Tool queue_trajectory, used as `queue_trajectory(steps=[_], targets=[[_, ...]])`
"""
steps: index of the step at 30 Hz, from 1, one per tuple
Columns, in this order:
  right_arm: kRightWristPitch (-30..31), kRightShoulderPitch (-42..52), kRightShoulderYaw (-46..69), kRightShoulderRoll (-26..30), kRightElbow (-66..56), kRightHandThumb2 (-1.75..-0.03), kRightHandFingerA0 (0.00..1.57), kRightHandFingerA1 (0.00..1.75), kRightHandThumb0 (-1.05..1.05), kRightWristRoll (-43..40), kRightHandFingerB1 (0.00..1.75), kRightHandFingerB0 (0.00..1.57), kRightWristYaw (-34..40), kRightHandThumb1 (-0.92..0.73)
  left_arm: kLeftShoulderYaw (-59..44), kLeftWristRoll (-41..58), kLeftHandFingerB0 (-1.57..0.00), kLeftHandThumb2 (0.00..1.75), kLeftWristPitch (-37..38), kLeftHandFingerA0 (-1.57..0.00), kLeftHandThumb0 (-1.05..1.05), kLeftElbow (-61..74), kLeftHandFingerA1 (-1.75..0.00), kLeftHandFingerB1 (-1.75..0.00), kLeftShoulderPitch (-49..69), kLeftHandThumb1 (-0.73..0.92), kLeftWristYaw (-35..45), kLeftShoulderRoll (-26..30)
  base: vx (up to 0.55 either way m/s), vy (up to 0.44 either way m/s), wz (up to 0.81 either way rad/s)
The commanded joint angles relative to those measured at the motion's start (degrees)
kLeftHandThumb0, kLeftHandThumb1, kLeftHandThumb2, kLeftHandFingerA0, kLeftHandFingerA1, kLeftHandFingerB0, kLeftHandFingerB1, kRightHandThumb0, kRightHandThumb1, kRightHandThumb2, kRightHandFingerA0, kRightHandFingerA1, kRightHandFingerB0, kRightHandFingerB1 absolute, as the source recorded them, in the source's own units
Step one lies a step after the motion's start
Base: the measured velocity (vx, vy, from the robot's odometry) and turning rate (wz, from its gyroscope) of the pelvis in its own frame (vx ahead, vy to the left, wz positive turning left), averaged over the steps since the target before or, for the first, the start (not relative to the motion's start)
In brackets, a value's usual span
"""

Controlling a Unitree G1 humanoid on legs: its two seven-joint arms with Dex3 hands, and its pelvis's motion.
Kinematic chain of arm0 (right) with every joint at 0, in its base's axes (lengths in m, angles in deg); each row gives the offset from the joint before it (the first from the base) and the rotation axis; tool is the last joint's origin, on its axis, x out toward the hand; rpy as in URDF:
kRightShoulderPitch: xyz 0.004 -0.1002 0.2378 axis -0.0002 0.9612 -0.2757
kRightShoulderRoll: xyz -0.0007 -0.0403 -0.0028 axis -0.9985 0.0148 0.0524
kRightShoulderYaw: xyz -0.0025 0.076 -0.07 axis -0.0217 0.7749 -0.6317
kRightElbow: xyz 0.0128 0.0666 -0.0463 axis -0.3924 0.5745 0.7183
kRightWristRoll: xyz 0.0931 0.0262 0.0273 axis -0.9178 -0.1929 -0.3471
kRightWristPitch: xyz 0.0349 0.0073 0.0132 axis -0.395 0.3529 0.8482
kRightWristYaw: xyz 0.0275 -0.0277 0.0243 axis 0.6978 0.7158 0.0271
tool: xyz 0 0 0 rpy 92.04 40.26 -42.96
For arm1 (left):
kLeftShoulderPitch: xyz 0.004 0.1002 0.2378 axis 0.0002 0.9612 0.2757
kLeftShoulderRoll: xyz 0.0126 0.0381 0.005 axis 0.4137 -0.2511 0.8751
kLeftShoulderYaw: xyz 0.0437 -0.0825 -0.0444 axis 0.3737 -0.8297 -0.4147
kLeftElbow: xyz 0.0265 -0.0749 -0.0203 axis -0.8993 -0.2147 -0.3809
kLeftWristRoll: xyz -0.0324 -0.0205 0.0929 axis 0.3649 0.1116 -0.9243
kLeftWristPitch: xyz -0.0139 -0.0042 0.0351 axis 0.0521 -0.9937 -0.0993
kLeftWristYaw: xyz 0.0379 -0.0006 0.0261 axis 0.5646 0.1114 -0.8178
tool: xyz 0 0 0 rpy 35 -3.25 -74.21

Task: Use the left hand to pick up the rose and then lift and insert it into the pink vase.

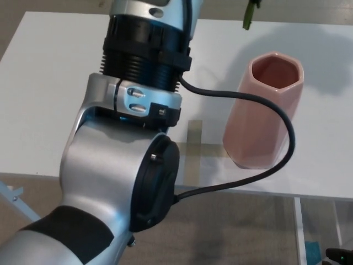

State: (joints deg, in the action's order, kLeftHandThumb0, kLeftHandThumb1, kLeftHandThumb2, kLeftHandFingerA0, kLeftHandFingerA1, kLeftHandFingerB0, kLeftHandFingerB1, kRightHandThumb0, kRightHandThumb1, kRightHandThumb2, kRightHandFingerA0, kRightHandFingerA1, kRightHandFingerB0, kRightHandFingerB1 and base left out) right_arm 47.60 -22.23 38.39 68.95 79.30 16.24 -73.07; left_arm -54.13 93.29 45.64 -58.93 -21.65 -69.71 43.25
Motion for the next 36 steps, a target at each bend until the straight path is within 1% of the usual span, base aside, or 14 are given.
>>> queue_trajectory(steps=[1, 15, 18, 24, 30, 36], targets=[[0.13, 0.28, -0.13, -0.1, 0.09, -0.59, 0.62, 0.48, -0.31, -0.36, 0.43, 0.54, -0.1, -0.65, 0.5, 1.62, -0.84, 0.74, 0.52, -0.88, -0.13, -0.6, -1.53, -0.91, -1.84, 0.81, -0.93, -1.44, 0.0, 0.0, 0.0], [0.33, 0.98, -0.61, -0.3, 0.35, -0.59, 0.63, 0.48, -0.31, -0.26, 0.43, 0.54, -0.32, -0.65, 1.43, 2.73, -0.86, 0.74, 0.12, -0.88, -0.13, -0.2, -1.53, -0.86, -1.21, 0.81, -2.17, -2.75, 0.0, 0.0, 0.0], [0.39, 1.22, -0.79, -0.53, 0.24, -0.59, 0.62, 0.48, -0.31, -0.21, 0.43, 0.54, -0.22, -0.65, 2.16, 4.11, -0.85, 0.73, -4.16, -0.89, -0.13, 6.32, -1.52, -0.85, 1.5, 0.81, -3.72, -4.55, 0.0, 0.0, 0.0], [0.28, 1.31, -1.14, -0.74, 0.22, -0.59, 0.62, 0.48, -0.32, 0.04, 0.44, 0.56, 0.12, -0.65, 3.11, 5.15, -0.85, 0.72, -7.2, -0.89, -0.14, 10.85, -1.52, -0.86, 3.3, 0.82, -5.64, -5.71, 0.0, 0.0, 0.0], [0.32, 1.2, -0.87, -0.72, 0.2, -0.58, 0.62, 0.48, -0.32, -0.33, 0.44, 0.55, -0.13, -0.65, 3.95, 6.11, -0.84, 0.71, -8.73, -0.89, -0.14, 12.71, -1.48, -0.87, 4.32, 0.82, -6.95, -6.13, 0.0, 0.0, 0.0], [0.14, 1.27, -0.94, -0.64, 0.25, -0.59, 0.62, 0.48, -0.31, -0.25, 0.44, 0.55, -0.63, -0.65, 4.82, 6.8, -0.84, 0.7, -9.88, -0.88, -0.14, 14.38, -1.49, -0.86, 5.13, 0.82, -7.56, -6.37, 0.0, 0.0, 0.0]])
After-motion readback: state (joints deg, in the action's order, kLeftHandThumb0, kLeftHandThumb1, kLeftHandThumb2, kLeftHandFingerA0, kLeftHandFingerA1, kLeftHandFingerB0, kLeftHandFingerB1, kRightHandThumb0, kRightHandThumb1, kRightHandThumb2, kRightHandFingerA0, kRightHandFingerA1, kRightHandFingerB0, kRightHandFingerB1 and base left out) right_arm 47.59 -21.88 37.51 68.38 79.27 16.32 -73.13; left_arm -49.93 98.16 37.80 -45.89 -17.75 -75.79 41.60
